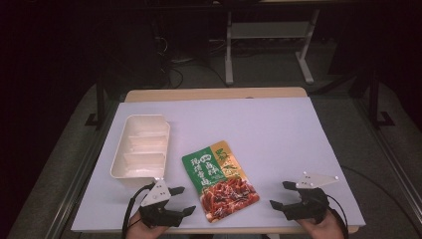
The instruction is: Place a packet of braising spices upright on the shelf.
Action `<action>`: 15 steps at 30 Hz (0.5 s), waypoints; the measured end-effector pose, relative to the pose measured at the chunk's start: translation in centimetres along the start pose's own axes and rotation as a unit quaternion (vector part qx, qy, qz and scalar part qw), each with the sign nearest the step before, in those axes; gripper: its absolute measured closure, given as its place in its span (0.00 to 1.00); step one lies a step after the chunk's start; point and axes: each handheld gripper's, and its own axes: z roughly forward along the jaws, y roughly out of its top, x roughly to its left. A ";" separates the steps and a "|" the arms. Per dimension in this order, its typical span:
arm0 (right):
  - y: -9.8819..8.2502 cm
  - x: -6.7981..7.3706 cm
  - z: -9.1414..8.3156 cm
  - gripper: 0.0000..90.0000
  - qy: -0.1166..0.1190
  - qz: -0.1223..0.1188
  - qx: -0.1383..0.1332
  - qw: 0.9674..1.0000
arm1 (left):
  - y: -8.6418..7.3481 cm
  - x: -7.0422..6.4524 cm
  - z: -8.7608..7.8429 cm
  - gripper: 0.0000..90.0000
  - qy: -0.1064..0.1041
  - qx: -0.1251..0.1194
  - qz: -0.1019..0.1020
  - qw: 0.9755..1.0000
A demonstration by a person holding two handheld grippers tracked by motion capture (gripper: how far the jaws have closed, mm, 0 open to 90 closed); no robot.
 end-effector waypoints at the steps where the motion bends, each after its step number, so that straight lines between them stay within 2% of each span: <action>1: 0.0 0.0 0.0 0.20 0.000 -0.002 -0.001 1.000 | 0.0 0.0 0.0 0.32 0.000 0.001 0.001 1.000; 8: 0.0 0.0 0.0 0.20 0.000 -0.001 -0.001 1.000 | 0.1 0.0 0.2 0.34 0.000 0.001 0.002 1.000; 15: 0.2 0.0 0.1 0.20 -0.001 0.000 0.002 1.000 | 0.7 0.2 0.6 0.41 -0.005 0.004 0.003 1.000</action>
